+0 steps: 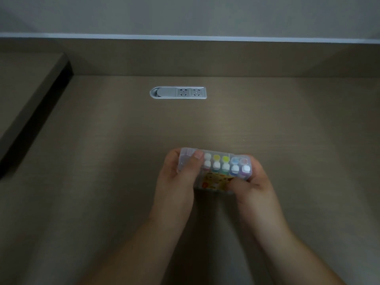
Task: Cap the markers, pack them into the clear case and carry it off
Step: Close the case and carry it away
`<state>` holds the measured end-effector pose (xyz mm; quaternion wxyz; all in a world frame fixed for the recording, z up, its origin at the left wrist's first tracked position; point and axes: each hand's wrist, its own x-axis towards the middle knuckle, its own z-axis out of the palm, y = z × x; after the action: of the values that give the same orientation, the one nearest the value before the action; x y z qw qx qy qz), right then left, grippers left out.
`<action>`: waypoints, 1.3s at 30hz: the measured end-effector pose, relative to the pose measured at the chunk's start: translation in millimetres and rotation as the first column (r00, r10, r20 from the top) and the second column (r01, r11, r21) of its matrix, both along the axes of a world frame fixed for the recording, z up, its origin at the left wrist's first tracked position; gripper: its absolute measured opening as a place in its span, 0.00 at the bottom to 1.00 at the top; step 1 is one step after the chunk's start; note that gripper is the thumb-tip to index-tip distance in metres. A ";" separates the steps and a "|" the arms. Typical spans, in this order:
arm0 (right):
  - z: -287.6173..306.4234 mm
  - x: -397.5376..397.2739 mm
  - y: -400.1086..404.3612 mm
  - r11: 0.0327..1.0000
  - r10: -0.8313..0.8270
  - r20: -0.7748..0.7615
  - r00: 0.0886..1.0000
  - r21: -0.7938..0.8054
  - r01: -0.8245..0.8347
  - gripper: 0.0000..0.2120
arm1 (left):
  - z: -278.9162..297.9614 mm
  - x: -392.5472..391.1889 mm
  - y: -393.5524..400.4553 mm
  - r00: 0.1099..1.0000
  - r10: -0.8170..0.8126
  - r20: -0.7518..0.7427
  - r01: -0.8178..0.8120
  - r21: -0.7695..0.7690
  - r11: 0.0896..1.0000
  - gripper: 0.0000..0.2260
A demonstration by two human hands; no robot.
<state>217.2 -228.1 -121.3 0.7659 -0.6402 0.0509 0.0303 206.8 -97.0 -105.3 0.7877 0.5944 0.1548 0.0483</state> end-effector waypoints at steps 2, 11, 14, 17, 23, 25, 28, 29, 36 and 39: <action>0.7 -1.5 2.6 0.990 0.011 -0.004 1.000 0.139 -0.010 0.18 | -2.3 0.9 -0.7 0.999 0.028 -0.025 -0.028 0.008 1.000 0.08; 6.0 -2.7 6.8 0.975 0.037 -0.062 0.997 0.219 -0.023 0.12 | 4.0 8.7 -8.7 0.987 0.161 -0.023 -0.160 0.014 0.987 0.09; 10.3 -1.7 12.2 0.979 -0.022 -0.097 0.995 0.200 0.041 0.09 | 3.2 9.3 -9.7 0.985 0.169 -0.043 -0.168 0.015 0.986 0.09; 14.9 -0.5 17.1 0.980 -0.084 -0.143 0.986 0.168 0.108 0.10 | -3.2 7.1 -11.0 0.985 0.163 -0.061 -0.165 -0.026 0.986 0.10; 22.5 0.7 22.2 0.971 -0.193 -0.196 0.961 0.105 0.217 0.11 | -21.0 3.9 -5.9 0.956 0.149 -0.252 -0.211 -0.239 0.948 0.49; 23.5 2.8 24.7 0.968 -0.225 -0.206 0.952 0.063 0.243 0.09 | -24.8 3.1 -5.4 0.953 0.153 -0.261 -0.219 -0.246 0.944 0.52; 22.6 6.8 25.4 0.968 -0.233 -0.213 0.949 0.044 0.247 0.08 | -27.4 3.3 -4.4 0.959 0.110 -0.261 -0.185 -0.284 0.941 0.52; 22.0 8.1 24.1 0.972 -0.221 -0.220 0.950 0.031 0.233 0.08 | -27.4 3.6 -4.5 0.961 0.102 -0.255 -0.176 -0.284 0.943 0.52; 40.3 10.2 5.4 0.888 -0.138 0.053 0.989 -0.436 0.147 0.12 | -28.1 4.4 -4.9 0.968 0.102 -0.230 -0.158 -0.238 0.958 0.54; 54.1 12.0 6.3 0.516 0.251 0.327 0.911 -0.841 0.160 0.23 | -26.8 0.2 -6.4 0.992 0.056 -0.115 -0.078 -0.199 0.977 0.47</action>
<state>229.3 -221.9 -67.2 0.3429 -0.9249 -0.1195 -0.1126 207.0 -103.4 -132.0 0.8326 0.5068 0.2217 0.0262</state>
